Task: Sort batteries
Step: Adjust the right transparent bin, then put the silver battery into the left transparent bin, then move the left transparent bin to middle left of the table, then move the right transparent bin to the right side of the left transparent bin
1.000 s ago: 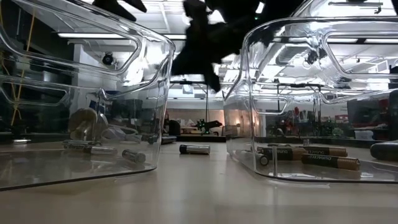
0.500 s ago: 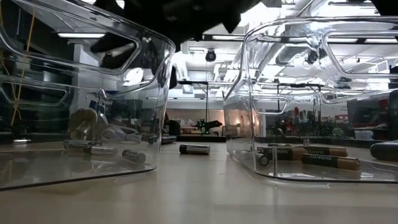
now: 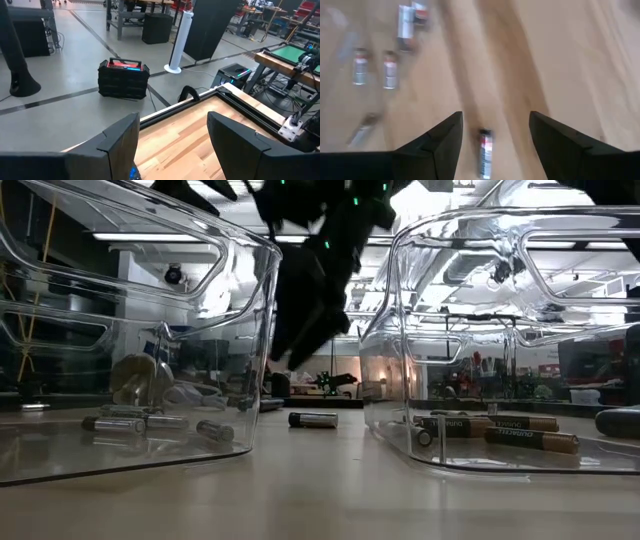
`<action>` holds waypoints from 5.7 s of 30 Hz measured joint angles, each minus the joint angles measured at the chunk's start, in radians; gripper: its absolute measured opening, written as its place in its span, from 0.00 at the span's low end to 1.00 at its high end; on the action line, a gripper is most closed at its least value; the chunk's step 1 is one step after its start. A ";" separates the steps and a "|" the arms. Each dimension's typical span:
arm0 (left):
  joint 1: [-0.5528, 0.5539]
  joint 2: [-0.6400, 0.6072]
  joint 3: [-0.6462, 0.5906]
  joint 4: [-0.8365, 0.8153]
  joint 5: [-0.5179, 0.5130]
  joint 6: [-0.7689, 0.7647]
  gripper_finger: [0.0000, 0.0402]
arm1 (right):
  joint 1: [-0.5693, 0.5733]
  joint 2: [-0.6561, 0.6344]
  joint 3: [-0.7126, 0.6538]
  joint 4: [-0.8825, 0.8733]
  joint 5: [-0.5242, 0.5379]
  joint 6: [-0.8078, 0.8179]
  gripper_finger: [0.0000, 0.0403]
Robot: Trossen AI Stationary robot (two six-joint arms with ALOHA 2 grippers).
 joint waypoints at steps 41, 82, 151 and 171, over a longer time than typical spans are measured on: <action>0.000 0.000 0.000 0.001 0.002 0.012 0.56 | 0.034 0.126 -0.040 -0.058 0.078 0.119 0.55; -0.336 0.056 0.169 0.150 0.038 -0.060 0.56 | 0.207 -0.004 -0.045 0.529 -0.038 0.130 0.47; 0.002 0.397 -0.240 0.156 0.706 0.092 0.00 | 0.164 -0.641 -0.048 -0.699 0.530 0.482 0.00; -0.123 -0.054 -0.239 0.077 0.560 -0.053 0.00 | 0.087 -0.566 -0.792 0.214 0.195 0.632 0.00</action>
